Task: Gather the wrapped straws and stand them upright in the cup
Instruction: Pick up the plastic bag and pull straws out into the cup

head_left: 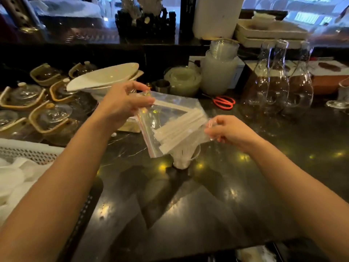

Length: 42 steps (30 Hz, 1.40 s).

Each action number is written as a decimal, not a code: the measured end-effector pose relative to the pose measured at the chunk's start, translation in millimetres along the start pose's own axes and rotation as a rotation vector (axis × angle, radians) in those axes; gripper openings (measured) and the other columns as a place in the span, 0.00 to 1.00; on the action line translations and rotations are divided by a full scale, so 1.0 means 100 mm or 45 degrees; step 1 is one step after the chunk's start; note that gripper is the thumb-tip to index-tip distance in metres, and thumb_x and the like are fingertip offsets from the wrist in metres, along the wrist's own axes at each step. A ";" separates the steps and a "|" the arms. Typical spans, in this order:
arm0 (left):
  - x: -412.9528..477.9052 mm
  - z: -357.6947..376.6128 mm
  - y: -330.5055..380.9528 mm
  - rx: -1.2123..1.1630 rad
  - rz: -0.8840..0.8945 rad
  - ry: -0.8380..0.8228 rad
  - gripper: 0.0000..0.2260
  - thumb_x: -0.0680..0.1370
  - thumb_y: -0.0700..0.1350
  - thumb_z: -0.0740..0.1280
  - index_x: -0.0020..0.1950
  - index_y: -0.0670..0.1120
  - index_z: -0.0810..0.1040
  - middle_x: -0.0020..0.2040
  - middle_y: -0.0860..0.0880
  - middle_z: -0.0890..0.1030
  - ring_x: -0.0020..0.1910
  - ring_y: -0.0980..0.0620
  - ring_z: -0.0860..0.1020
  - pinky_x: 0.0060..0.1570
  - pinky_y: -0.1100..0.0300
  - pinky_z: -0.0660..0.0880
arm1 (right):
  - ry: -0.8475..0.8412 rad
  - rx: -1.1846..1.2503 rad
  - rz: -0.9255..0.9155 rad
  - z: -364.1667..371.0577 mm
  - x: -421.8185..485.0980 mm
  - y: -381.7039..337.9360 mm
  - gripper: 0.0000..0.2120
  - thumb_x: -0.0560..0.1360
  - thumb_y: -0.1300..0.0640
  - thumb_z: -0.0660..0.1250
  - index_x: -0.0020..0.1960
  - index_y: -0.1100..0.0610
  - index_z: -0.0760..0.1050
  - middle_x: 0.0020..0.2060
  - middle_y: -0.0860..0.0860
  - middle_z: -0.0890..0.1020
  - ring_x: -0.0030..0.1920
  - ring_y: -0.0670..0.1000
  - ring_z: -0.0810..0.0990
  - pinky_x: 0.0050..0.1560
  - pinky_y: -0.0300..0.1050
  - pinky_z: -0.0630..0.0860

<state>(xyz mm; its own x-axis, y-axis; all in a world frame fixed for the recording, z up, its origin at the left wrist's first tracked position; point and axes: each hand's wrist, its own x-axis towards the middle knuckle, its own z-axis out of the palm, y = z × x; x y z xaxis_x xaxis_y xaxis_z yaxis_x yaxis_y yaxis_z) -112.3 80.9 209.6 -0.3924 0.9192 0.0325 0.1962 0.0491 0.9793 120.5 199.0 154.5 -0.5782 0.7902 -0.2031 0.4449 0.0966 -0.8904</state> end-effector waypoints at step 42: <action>-0.59 0.56 -0.53 -0.152 -0.460 -0.251 0.07 0.72 0.37 0.65 0.34 0.40 0.78 0.28 0.46 0.78 0.23 0.56 0.78 0.22 0.68 0.74 | -0.193 -0.051 -0.106 0.72 -0.89 -0.10 0.13 0.69 0.40 0.62 0.40 0.49 0.74 0.38 0.46 0.81 0.38 0.42 0.80 0.40 0.40 0.78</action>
<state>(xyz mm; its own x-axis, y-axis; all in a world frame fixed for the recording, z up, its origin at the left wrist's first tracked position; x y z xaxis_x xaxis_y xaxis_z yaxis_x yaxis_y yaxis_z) -49.4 45.4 145.0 -0.2352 0.9088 -0.3445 -0.0324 0.3470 0.9373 118.5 84.1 152.5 -0.7092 0.6785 -0.1915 0.4167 0.1844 -0.8902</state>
